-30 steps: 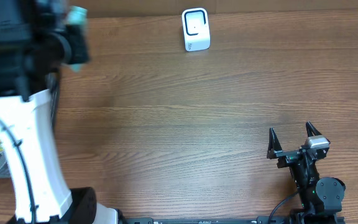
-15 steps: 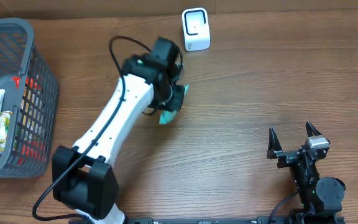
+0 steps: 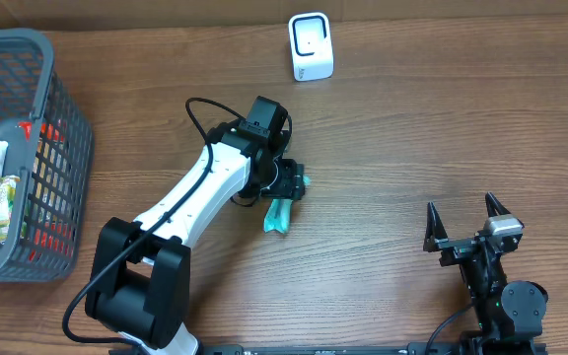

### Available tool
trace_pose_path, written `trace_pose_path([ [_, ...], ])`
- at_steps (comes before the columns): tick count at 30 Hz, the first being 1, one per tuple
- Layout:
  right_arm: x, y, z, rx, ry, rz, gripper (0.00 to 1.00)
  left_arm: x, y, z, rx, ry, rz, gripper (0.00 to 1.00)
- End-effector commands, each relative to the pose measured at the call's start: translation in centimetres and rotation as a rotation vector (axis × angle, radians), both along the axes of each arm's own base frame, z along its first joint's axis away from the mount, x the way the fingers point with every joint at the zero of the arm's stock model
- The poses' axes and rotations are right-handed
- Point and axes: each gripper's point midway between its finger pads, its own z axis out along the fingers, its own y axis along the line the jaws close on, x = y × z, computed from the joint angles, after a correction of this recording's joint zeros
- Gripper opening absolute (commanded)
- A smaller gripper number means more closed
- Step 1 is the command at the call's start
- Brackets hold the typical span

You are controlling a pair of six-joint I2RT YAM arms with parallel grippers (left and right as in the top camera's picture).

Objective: Scan the item barcode
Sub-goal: 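Carry the teal pack to the table center and release it, then return the left gripper to the basket and grasp the spaghetti pack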

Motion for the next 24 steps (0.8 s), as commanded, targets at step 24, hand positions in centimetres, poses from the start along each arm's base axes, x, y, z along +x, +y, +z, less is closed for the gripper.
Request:
trace_pose_path([
  [24, 0.0, 0.0, -0.2, 0.0, -0.005, -0.004, 1.0, -0.8, 38.7, 30.3, 0.167, -0.45, 0.969, 1.0],
])
